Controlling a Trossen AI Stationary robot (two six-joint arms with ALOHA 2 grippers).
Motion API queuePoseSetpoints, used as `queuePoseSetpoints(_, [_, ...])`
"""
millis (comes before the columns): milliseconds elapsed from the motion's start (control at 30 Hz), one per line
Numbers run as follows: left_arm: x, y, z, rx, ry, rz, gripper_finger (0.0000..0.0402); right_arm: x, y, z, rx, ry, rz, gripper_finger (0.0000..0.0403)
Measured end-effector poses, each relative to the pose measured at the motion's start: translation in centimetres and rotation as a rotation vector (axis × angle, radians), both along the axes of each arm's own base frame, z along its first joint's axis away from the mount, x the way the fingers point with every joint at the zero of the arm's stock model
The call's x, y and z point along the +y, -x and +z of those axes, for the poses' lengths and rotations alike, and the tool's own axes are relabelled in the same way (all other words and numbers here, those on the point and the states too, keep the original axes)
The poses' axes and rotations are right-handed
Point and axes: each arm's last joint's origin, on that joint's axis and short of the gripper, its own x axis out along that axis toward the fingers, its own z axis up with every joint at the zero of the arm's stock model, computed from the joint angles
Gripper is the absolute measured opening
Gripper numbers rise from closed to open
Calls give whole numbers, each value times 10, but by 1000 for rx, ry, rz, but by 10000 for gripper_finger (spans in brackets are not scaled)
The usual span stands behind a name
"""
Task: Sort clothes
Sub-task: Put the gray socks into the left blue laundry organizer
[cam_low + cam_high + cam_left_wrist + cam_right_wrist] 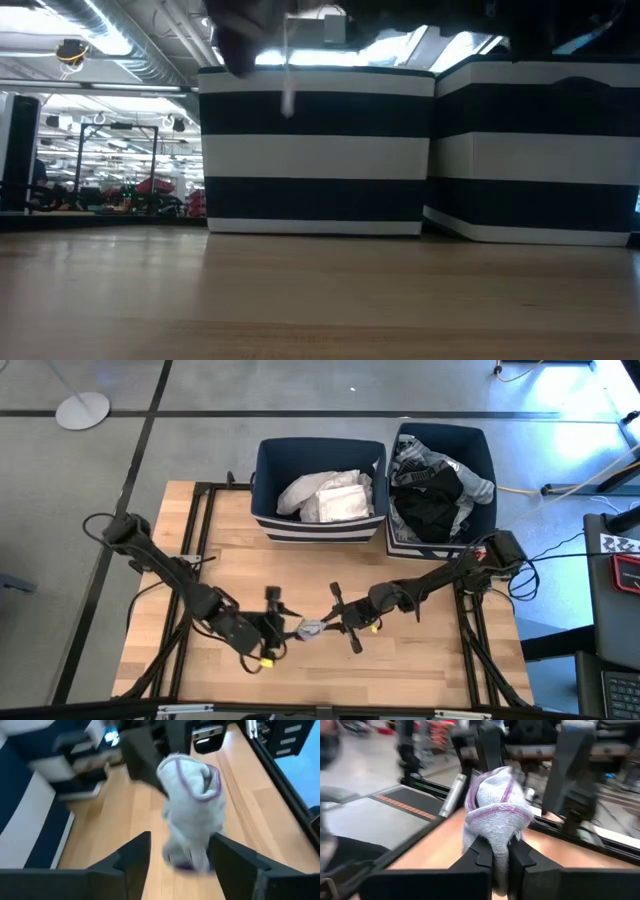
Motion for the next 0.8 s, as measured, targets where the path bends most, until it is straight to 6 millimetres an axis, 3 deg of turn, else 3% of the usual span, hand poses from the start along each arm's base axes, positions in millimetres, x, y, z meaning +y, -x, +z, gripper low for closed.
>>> queuePoseSetpoints(200, [15, 35, 14, 58, 127, 90, 209, -14, 13, 33, -54, 125, -253, 34])
queuePoseSetpoints(400, [20, 47, -15, 103, 155, 172, 210, -47, 28, 92, -214, 305, -593, 22])
queuePoseSetpoints(533, [21, 47, -39, 79, 163, 174, 210, -85, 28, 132, -285, 363, -806, 29])
queuePoseSetpoints(633, [21, 47, -51, 33, 180, 153, 210, -119, 22, 153, -231, 386, -936, 36])
queuePoseSetpoints(800, [23, 48, -61, 18, 175, 144, 210, -177, 15, 167, -17, 356, -1022, 38])
